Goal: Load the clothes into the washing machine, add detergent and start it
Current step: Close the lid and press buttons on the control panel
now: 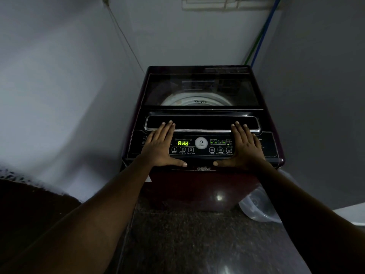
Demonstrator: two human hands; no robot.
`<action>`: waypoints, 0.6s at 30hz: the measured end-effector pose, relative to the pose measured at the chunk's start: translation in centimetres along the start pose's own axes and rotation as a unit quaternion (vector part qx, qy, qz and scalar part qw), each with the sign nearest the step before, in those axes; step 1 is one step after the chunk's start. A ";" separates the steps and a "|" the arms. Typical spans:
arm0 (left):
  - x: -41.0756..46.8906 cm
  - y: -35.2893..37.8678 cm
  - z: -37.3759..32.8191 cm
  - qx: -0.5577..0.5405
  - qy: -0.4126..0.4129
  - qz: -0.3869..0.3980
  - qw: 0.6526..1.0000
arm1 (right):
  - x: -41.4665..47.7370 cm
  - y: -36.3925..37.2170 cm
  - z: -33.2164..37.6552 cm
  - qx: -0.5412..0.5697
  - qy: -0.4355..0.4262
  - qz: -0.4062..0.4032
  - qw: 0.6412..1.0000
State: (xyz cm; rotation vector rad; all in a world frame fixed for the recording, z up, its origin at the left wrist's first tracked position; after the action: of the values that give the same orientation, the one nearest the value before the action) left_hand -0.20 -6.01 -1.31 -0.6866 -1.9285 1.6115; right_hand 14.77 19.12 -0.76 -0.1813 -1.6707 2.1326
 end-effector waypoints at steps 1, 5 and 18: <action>0.0 0.0 0.0 -0.001 0.000 -0.001 1.000 | 0.0 0.0 0.0 -0.001 -0.002 -0.001 1.000; 0.0 0.0 0.0 -0.003 -0.001 -0.003 1.000 | -0.1 0.1 0.0 -0.001 -0.005 -0.004 1.000; -0.1 -0.1 -0.2 -0.005 -0.003 -0.002 1.000 | -0.1 0.1 0.0 0.003 0.001 -0.013 1.000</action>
State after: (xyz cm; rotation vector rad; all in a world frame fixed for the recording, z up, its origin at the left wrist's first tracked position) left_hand -0.01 -5.99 -1.21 -0.6819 -1.9425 1.6052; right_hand 14.83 19.09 -0.90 -0.1591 -1.6569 2.1184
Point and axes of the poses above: each hand's wrist, its own x-axis towards the middle knuckle, its own y-axis out of the palm, z = x × y, the point moved 2 cm from there along x, towards the middle knuckle, and after that the axes turned 14 degrees about -z, right-handed, at the moved point
